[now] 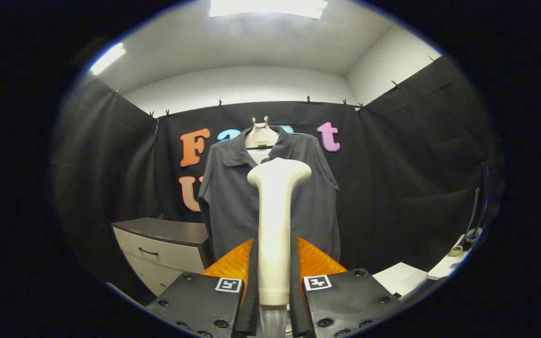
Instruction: Iron the clothes twice with a garment steamer, once on the left side and once on the right side.
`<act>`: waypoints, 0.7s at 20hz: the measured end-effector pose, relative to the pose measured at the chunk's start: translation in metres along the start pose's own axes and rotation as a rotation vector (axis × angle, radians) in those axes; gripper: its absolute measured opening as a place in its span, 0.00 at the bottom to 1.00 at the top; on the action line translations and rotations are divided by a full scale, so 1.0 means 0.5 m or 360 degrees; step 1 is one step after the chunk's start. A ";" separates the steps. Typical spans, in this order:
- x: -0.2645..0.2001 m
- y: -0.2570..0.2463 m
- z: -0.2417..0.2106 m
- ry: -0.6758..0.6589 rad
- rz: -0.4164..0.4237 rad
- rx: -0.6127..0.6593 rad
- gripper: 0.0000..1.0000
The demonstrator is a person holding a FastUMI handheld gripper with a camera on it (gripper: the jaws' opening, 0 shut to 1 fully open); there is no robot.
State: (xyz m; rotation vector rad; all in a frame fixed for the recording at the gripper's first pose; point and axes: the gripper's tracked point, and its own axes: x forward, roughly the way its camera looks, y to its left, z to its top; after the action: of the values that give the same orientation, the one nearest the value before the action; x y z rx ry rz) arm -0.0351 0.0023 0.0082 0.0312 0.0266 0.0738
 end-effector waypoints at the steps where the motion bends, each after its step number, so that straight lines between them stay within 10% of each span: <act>1: 0.001 0.001 -0.005 0.0005 0.0007 -0.0005 0.34; 14: -0.043 -0.010 -0.046 0.0048 -0.0014 0.0041 0.34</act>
State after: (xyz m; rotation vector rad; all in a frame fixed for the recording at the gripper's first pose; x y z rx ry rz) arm -0.0566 -0.0036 -0.0143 0.0556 0.0577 0.0654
